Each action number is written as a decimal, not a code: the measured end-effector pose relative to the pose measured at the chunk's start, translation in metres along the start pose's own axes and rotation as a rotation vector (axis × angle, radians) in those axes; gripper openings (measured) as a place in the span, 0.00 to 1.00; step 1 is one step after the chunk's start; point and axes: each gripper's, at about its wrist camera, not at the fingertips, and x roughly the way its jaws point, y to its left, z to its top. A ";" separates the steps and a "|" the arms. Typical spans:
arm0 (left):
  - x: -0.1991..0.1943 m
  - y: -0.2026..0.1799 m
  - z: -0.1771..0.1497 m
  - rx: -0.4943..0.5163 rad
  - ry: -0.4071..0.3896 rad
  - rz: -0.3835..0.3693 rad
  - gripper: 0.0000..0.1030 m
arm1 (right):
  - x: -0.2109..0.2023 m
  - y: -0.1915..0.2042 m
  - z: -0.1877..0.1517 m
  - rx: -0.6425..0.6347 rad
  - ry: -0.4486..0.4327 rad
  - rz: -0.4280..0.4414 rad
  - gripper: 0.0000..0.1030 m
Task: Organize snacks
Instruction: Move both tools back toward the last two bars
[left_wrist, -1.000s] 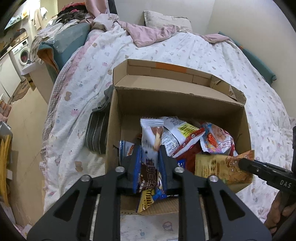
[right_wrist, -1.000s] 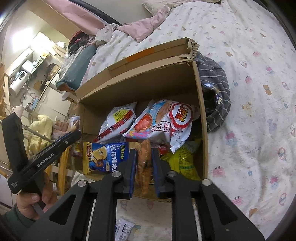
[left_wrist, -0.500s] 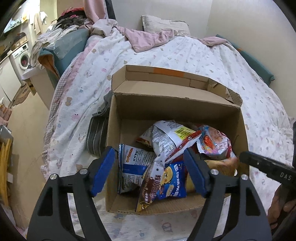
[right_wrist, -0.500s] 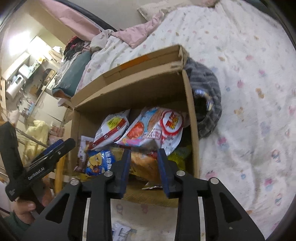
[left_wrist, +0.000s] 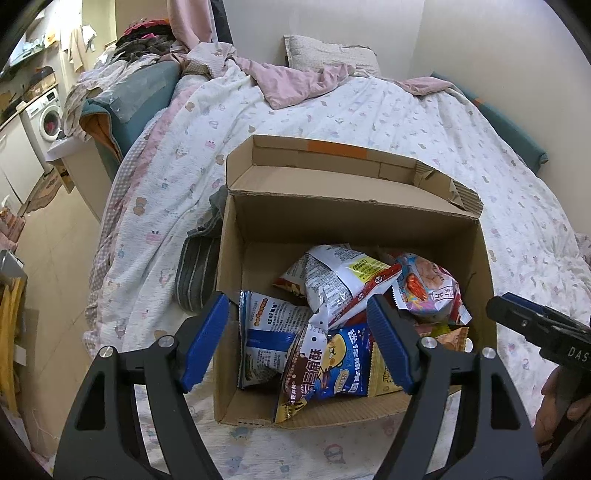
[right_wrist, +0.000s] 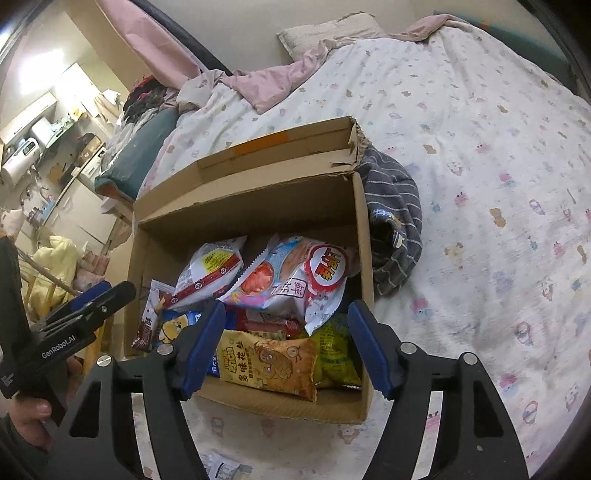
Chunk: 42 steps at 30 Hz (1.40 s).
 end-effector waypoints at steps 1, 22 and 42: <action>0.000 0.000 0.000 0.001 -0.002 0.000 0.72 | 0.000 0.000 0.000 0.000 0.001 -0.001 0.70; -0.045 0.011 -0.033 -0.039 -0.022 0.010 0.72 | -0.029 0.006 -0.023 0.011 -0.027 0.007 0.70; -0.073 0.029 -0.083 -0.083 0.040 0.020 0.72 | -0.053 0.019 -0.069 -0.004 0.009 0.021 0.72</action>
